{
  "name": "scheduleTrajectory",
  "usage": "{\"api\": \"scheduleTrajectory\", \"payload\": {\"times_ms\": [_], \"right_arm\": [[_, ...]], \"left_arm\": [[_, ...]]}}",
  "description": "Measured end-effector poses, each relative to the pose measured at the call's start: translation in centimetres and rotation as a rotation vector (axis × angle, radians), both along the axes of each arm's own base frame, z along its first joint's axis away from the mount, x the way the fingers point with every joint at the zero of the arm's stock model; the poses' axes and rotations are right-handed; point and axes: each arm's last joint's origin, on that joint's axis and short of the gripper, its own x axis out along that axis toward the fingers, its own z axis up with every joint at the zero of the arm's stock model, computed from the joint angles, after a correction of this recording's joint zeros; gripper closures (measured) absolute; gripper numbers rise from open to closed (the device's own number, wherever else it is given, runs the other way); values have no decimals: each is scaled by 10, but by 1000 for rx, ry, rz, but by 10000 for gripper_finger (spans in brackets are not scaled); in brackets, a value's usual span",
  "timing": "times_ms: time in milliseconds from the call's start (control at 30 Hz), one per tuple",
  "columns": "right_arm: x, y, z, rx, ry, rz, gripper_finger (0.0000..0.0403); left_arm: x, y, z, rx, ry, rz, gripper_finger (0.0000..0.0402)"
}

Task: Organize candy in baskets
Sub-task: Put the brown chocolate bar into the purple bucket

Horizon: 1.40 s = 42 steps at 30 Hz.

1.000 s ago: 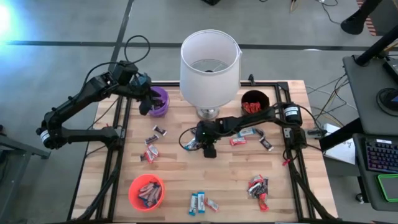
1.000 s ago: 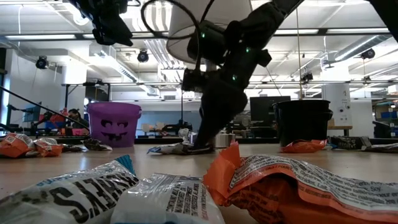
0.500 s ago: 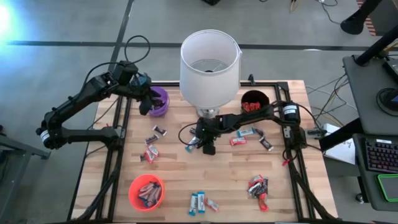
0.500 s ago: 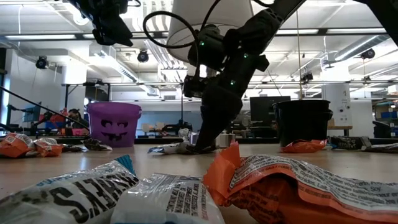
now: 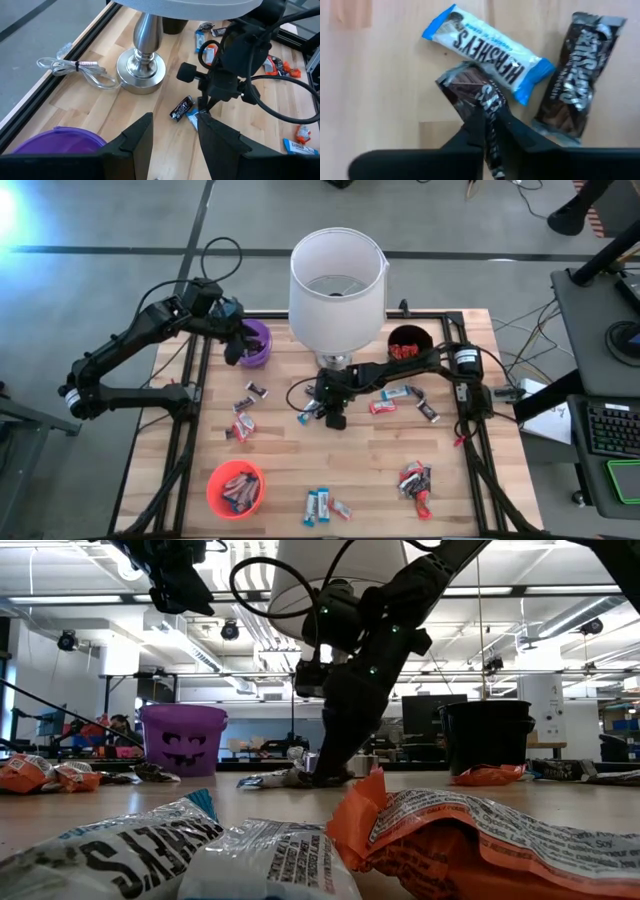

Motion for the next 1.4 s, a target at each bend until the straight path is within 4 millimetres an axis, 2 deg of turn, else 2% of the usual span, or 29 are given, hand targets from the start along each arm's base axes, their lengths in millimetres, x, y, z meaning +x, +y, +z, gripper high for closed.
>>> {"api": "scheduleTrajectory", "payload": {"times_ms": [367,533,800,967,1133,1400], "right_arm": [[-14,9,43,36,-15,-64,395],[-16,21,56,37,-33,-54,395],[-1,38,91,32,-132,-35,395],[11,39,121,-30,-220,-73,395],[20,38,153,-47,-315,-95,394],[27,37,195,-108,-440,-167,394]], "left_arm": [[0,0,0,-14,2,5,265],[1,-3,0,-42,-31,-69,265],[1,-7,2,-55,-63,-141,282],[1,-8,2,-61,-74,-169,288],[2,-12,4,-138,-129,-249,287],[2,-16,8,-194,-168,-309,239]]}}
